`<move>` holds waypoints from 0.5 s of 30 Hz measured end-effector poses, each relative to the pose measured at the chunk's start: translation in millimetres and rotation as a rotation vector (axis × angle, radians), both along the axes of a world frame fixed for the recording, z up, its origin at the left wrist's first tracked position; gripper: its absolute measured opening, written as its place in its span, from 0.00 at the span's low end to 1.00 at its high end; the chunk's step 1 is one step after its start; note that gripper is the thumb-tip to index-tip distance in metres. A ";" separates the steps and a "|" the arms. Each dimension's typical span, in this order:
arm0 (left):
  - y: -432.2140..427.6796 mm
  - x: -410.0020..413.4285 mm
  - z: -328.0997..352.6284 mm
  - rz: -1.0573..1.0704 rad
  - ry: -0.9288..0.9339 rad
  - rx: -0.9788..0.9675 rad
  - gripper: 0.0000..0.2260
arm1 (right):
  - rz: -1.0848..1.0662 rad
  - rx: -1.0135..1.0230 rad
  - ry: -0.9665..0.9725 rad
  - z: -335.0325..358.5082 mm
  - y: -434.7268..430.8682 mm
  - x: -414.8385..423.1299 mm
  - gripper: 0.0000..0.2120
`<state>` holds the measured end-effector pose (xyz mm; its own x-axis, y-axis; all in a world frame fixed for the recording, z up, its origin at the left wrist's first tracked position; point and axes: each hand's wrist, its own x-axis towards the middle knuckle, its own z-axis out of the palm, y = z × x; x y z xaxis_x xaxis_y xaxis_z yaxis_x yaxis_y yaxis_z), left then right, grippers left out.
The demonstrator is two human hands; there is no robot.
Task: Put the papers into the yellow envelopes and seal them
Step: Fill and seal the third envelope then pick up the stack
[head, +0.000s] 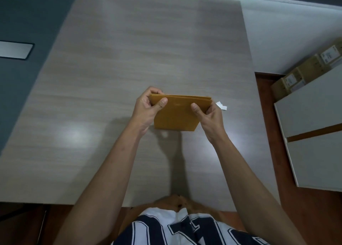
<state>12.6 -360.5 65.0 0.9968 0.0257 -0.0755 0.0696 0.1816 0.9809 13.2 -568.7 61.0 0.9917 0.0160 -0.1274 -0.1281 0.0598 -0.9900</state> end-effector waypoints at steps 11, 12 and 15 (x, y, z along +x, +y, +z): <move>-7.8 -5.9 -16.6 0.030 0.221 0.118 0.15 | 0.035 -0.073 0.090 -20.1 -1.4 -7.2 0.19; -7.8 -7.3 -19.6 0.029 0.248 0.138 0.16 | 0.035 -0.082 0.102 -22.1 -1.7 -7.6 0.19; -9.6 -11.8 -29.9 0.051 0.321 0.185 0.18 | 0.042 -0.102 0.108 -24.2 -2.4 -6.0 0.14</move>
<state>0.8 -370.1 35.1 0.9203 0.1168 -0.3735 0.3744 0.0148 0.9272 7.2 -571.1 36.7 0.9709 0.0384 -0.2363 -0.2344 -0.0475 -0.9710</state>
